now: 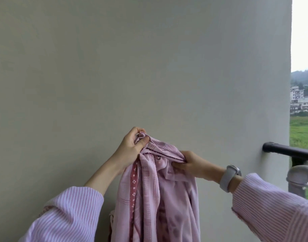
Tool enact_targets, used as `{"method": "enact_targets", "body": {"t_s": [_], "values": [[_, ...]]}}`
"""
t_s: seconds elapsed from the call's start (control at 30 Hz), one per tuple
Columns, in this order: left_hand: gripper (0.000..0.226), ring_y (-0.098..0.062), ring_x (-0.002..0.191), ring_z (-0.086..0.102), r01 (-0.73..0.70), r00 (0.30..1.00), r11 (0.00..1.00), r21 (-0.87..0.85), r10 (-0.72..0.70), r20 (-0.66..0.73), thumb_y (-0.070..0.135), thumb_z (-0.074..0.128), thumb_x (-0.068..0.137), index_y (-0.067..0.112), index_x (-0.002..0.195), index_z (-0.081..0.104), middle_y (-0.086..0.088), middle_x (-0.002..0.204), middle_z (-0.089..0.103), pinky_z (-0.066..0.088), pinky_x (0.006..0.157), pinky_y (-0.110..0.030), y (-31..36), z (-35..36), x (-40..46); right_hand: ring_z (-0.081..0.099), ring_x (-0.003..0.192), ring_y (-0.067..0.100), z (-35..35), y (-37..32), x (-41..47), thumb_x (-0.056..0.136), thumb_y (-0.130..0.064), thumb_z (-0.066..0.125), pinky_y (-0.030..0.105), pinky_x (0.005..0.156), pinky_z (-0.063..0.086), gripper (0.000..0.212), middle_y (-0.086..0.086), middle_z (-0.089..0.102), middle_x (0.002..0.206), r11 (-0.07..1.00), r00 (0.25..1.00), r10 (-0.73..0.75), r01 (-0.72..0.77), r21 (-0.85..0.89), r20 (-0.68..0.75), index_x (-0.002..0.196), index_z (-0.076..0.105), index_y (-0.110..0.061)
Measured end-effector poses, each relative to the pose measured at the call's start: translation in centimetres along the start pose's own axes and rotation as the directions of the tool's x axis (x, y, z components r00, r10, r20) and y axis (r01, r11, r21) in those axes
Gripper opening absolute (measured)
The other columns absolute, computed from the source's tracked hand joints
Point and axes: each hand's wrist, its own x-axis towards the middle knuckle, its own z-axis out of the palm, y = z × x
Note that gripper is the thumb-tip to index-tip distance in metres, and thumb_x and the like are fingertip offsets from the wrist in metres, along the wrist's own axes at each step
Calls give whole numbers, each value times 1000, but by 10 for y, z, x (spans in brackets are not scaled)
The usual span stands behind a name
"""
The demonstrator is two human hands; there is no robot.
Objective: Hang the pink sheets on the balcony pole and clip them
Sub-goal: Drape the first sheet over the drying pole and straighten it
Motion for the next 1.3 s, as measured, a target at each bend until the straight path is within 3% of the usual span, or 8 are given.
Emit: {"method": "enact_targets", "body": {"t_s": [0.13, 0.27, 0.47, 0.6, 0.67, 0.9, 1.2, 1.3], "values": [[12, 0, 68, 47, -264, 961, 873, 410, 204, 185, 17, 56, 88, 19, 93, 45, 12, 75, 49, 38, 68, -15, 19, 14, 22, 52, 80, 16, -80, -27, 20, 72, -11, 72, 34, 71, 43, 35, 10, 62, 93, 886, 992, -112, 78, -457, -48, 99, 52, -3], [30, -14, 76, 49, -408, 913, 637, 654, 291, 286, 33, 58, 84, 19, 105, 42, 4, 87, 51, 39, 69, -28, 59, 31, 65, 56, 90, 33, -155, -53, 30, 85, -10, 51, 35, 65, 37, 26, 17, 58, 106, 622, 969, -225, 59, -781, -105, 108, 40, -5], [27, -31, 93, 55, -371, 884, 446, 815, 437, 163, 29, 51, 89, 18, 112, 41, -7, 111, 52, 44, 74, -38, 140, 92, 142, 60, 88, 35, -261, -70, 21, 89, -3, 33, 38, 74, 41, 24, 18, 58, 103, 280, 820, -526, -85, -956, -227, 111, 44, -2], [24, -36, 83, 58, -293, 836, 374, 880, 547, 46, 31, 47, 91, 19, 111, 40, -9, 111, 51, 42, 63, -38, 191, 143, 181, 58, 51, 27, -332, -77, 13, 79, -9, 27, 31, 52, 44, 27, 10, 58, 67, 108, 686, -687, -231, -967, -240, 83, 53, -5], [23, -34, 86, 58, -305, 820, 419, 855, 572, 12, 31, 48, 91, 20, 109, 41, -8, 110, 53, 45, 66, -39, 209, 167, 189, 55, 49, 26, -361, -78, 2, 79, -10, 28, 31, 51, 43, 25, 9, 56, 66, 109, 656, -707, -265, -958, -262, 81, 53, -6], [18, -21, 90, 58, -402, 884, 659, 636, 460, 82, 27, 56, 88, 18, 101, 50, 2, 94, 59, 46, 75, -33, 202, 240, 138, 58, 98, 28, -387, -42, -91, 93, -9, 33, 35, 86, 41, 26, 10, 56, 113, 164, 851, -494, -112, -980, -180, 118, 40, -6], [21, -19, 86, 58, -409, 895, 753, 516, 441, 66, 30, 59, 86, 18, 102, 53, 6, 88, 60, 47, 77, -33, 270, 281, 25, 55, 82, 30, -396, -93, -229, 77, -29, 70, 37, 65, 43, 49, 12, 59, 97, 579, 948, -243, -29, -815, -207, 107, 40, -5], [22, -16, 85, 56, -396, 909, 751, 528, 403, 108, 30, 57, 87, 18, 104, 53, 8, 88, 58, 44, 73, -29, 281, 296, -28, 53, 76, 23, -383, -106, -290, 75, -30, 72, 25, 61, 41, 46, 4, 56, 89, 653, 967, -186, -11, -758, -175, 103, 44, -6]]}}
